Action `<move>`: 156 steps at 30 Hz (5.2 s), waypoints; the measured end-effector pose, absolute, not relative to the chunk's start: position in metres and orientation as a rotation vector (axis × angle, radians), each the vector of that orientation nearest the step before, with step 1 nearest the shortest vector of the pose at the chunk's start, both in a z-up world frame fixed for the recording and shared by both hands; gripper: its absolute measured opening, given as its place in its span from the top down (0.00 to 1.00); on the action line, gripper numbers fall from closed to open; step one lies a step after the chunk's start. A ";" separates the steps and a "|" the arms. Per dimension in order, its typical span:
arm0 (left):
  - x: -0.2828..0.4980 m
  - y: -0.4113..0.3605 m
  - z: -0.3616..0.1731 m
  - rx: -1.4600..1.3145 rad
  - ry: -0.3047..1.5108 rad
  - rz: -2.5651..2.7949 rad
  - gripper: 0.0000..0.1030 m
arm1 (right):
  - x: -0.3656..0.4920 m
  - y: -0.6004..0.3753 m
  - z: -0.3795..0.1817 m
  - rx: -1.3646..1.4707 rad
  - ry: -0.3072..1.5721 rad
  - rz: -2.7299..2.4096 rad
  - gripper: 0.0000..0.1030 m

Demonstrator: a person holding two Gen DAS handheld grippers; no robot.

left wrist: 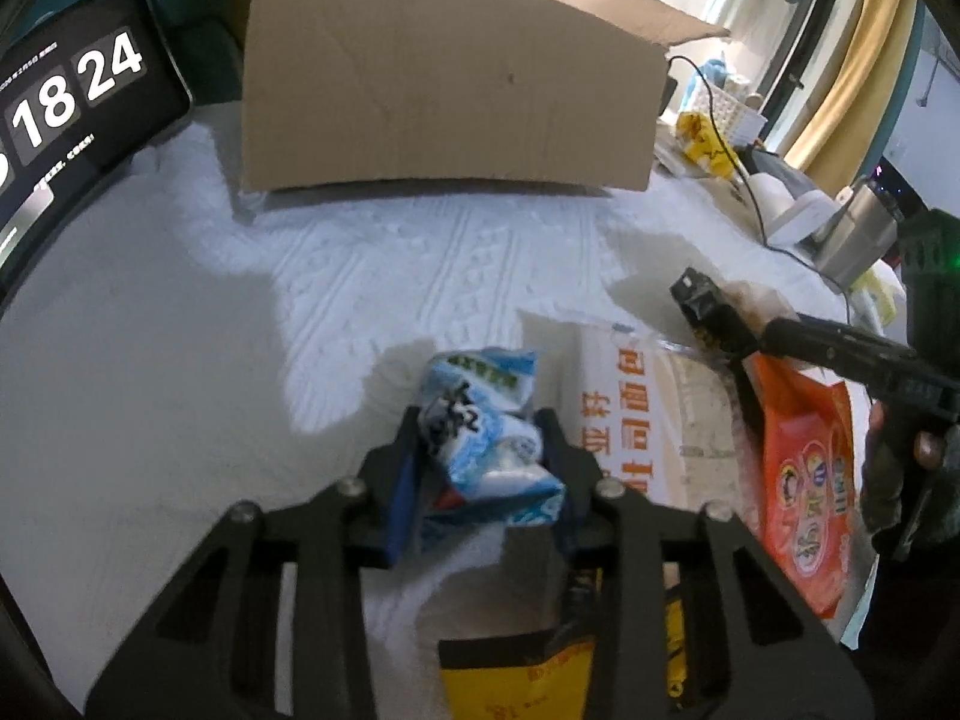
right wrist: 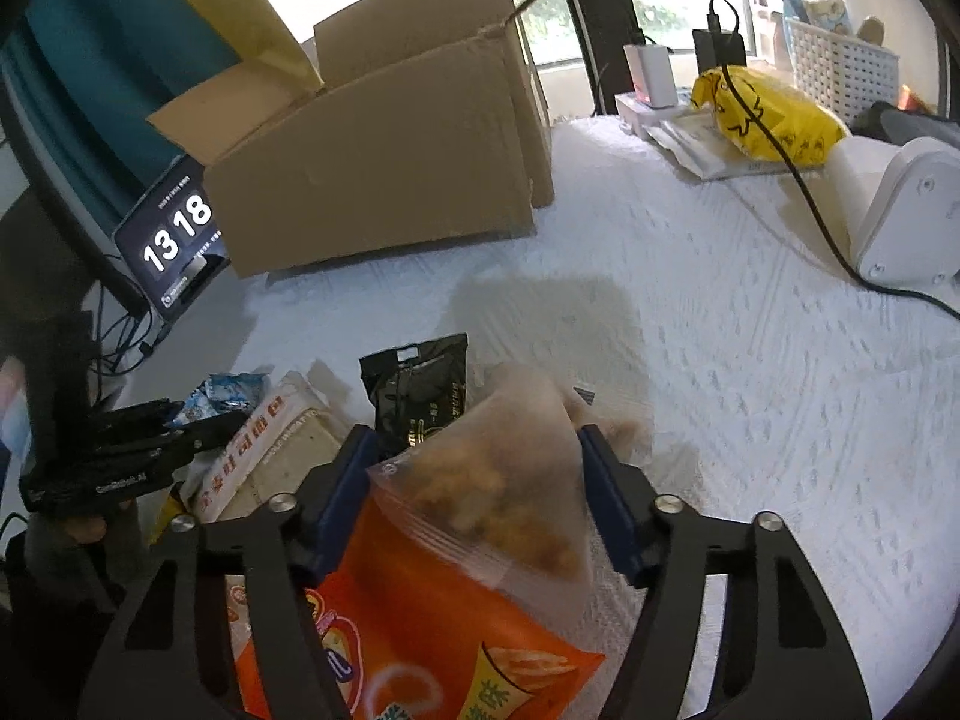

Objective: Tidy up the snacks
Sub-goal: 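Carry the blue-white packet and clear snack bag over the cardboard box, then open both grippers to drop the packets into the box, then move both tools from the box back to the snacks on the desk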

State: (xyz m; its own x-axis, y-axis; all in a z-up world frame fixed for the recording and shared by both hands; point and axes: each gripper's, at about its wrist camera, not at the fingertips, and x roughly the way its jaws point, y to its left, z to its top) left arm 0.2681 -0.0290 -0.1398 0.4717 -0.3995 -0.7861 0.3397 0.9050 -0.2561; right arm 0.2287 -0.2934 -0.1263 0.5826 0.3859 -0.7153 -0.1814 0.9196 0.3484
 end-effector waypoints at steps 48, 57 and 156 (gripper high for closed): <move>0.331 -0.006 0.011 -0.087 0.562 -0.373 0.66 | 0.287 -0.258 0.030 0.112 0.515 0.489 0.43; 0.368 -0.009 0.020 -0.061 0.518 -0.352 0.65 | 0.314 -0.240 0.045 0.074 0.486 0.512 0.43; 0.225 -0.037 -0.063 -0.070 0.753 -0.440 0.28 | 0.176 -0.308 -0.080 0.187 0.795 0.201 0.28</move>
